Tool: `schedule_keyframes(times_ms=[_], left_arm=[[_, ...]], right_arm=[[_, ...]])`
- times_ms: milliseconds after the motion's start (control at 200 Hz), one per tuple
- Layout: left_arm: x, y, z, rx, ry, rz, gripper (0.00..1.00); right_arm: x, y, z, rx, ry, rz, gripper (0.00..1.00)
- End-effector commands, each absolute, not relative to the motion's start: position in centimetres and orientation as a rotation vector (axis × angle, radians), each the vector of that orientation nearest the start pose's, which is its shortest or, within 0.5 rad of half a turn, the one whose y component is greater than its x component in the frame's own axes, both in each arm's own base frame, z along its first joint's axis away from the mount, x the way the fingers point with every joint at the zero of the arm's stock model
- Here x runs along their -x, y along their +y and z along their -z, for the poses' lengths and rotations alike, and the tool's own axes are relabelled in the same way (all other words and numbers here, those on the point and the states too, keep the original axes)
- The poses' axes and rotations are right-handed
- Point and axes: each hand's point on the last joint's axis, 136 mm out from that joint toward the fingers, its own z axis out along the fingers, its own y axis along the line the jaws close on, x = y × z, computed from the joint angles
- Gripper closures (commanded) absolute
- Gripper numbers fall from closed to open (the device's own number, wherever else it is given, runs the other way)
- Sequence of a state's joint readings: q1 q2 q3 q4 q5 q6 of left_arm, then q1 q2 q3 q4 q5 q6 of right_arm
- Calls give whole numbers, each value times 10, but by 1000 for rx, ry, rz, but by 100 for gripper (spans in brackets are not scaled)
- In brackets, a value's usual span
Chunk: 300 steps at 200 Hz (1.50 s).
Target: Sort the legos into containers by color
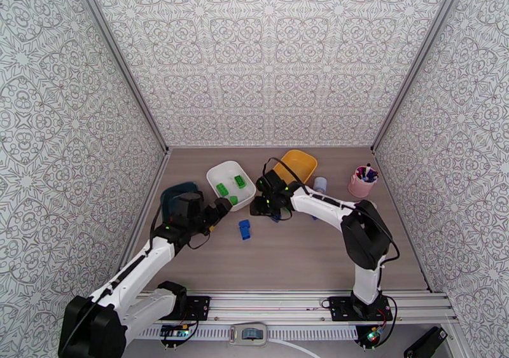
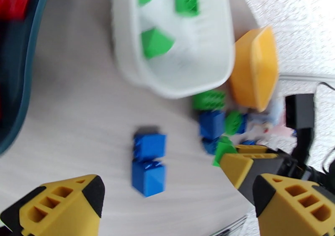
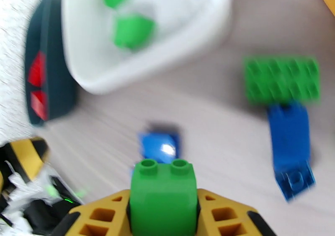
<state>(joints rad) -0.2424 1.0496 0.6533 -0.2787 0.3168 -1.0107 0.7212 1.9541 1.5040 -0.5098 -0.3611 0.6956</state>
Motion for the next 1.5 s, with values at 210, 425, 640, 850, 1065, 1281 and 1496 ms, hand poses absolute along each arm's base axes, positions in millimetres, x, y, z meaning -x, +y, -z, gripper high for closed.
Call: schedule_keyframes(times_ms=[210,425,640,850,1065,1281,1496], left_arm=[[-330,-127,-207,633,2202,1070,1],[-324,-127,-194,638,2235,1053,1],[-314,-137,-177,634,2279,1025,1],[-307,-155,-169,584,2328,974,1],[-297,-166,-161,558,2354,910,1],[-287,-163,-155,578,2362,879,1],[-275,-153,-152,612,2358,858,1]], right_arm=[[-392,433,-157,106,2629,-1336,41],[-391,415,-166,137,2629,-1228,37],[-385,360,-155,150,2679,-930,34],[-379,313,-137,235,2734,-564,30],[-374,283,-115,318,2774,-323,25],[-375,278,-94,379,2792,-249,20],[-379,290,-82,450,2793,-228,18]])
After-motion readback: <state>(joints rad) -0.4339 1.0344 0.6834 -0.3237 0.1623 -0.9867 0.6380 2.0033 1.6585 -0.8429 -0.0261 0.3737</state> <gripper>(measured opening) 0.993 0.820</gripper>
